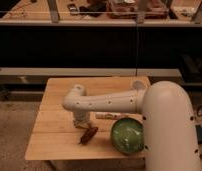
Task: Wipe the white sponge on the table
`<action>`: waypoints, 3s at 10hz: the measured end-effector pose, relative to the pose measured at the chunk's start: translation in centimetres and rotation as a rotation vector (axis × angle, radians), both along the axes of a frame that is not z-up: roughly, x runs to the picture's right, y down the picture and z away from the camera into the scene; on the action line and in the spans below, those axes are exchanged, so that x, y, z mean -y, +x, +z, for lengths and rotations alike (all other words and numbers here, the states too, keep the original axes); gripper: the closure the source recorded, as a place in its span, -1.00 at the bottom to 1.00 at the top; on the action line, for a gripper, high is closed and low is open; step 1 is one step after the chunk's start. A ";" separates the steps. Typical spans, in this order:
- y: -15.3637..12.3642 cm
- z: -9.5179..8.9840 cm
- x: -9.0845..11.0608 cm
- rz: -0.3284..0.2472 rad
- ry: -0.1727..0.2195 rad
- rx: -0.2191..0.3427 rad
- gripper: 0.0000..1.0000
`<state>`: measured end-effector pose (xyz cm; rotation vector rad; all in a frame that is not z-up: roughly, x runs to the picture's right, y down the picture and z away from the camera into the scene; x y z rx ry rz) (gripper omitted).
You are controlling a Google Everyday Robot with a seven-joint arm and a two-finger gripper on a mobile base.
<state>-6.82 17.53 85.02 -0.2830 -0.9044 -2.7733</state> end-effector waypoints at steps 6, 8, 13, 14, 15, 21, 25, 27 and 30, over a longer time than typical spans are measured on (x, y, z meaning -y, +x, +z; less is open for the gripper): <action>-2.3 7.9 5.6 -0.024 0.021 0.023 1.00; -6.2 8.2 8.0 -0.059 0.070 0.082 1.00; -17.7 6.4 7.3 -0.197 0.105 0.287 1.00; -19.4 5.5 5.6 -0.240 0.091 0.330 1.00; -20.2 4.7 4.4 -0.270 0.081 0.356 1.00; -14.1 -1.5 -2.6 -0.315 -0.011 0.290 1.00; -5.9 -3.6 -3.7 -0.164 -0.041 0.132 1.00; -1.9 -2.6 -1.6 -0.083 -0.022 0.060 1.00; 0.2 2.0 0.5 -0.039 -0.020 0.018 1.00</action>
